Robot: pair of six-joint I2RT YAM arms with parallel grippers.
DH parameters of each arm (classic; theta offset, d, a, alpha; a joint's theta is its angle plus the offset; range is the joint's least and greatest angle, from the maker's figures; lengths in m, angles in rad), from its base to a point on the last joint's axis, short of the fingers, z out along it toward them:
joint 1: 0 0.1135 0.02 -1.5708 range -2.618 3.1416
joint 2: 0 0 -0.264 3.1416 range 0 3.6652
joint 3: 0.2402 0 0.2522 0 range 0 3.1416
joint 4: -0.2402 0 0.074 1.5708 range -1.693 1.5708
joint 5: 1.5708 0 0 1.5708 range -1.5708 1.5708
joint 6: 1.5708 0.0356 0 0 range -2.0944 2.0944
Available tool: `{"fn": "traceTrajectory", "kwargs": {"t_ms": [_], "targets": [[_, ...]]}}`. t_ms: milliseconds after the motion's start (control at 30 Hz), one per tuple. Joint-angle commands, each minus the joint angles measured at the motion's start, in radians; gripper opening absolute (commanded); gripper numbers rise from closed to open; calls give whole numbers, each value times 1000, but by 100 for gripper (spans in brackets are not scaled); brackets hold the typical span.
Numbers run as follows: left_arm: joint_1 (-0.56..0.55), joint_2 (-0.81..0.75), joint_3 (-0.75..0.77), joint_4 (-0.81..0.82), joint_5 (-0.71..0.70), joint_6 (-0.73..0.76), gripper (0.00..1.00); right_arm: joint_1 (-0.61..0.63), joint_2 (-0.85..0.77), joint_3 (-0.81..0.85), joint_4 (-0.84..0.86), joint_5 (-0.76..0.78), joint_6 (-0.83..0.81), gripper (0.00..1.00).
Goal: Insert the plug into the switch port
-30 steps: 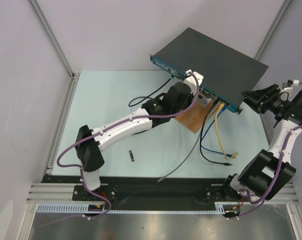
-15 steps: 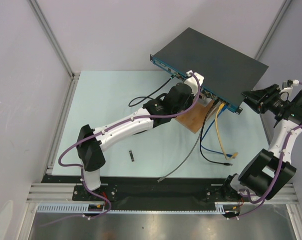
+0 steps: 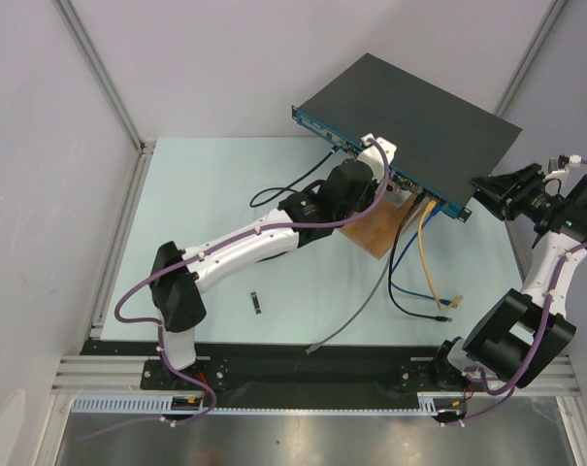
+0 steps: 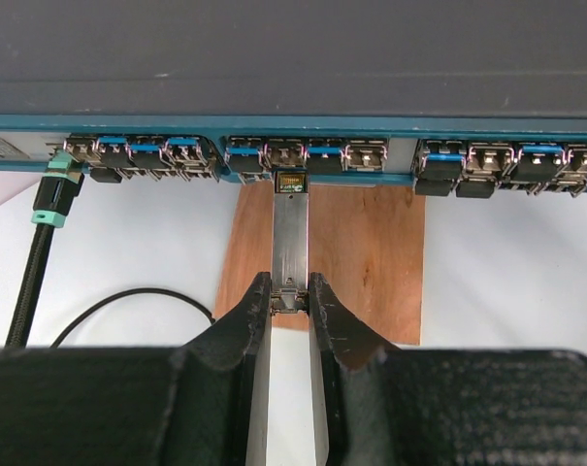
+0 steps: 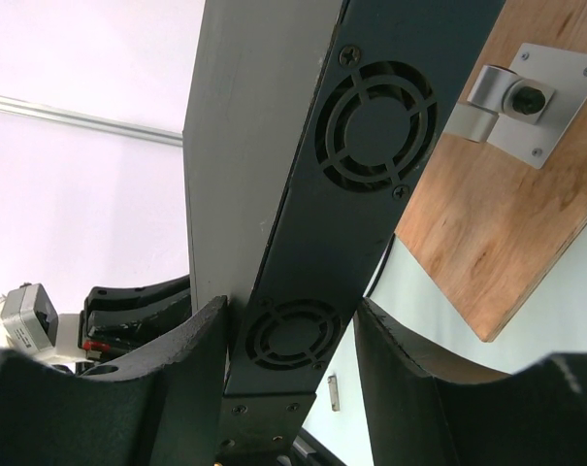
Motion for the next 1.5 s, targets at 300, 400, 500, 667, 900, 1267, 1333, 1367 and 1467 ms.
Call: {"fn": "traceTrajectory", "kwargs": {"t_ms": [300, 400, 500, 667, 900, 1267, 1333, 1367, 1467], "targets": [[19, 23, 85, 32, 6, -8, 0, 30, 21, -1, 16, -9, -68, 0], [22, 32, 90, 27, 29, -6, 0, 30, 22, 0, 15, -9, -68, 0], [29, 35, 90, 15, 52, -17, 0, 30, 24, 3, 15, -12, -65, 0], [42, 41, 93, -11, 73, -38, 0, 30, 30, 8, 15, -15, -67, 0], [52, 54, 105, -36, 92, -52, 0, 37, 39, 14, 18, -12, -64, 0], [62, 104, 257, -62, 147, -15, 0, 46, 45, 19, -19, 6, -113, 0], [62, 114, 280, -65, 152, -14, 0, 49, 47, 25, -27, 8, -128, 0], [63, 118, 283, -62, 153, -12, 0, 49, 48, 26, -37, 9, -133, 0], [62, 130, 285, -28, 152, -15, 0, 52, 47, 26, -43, 8, -139, 0]]}}
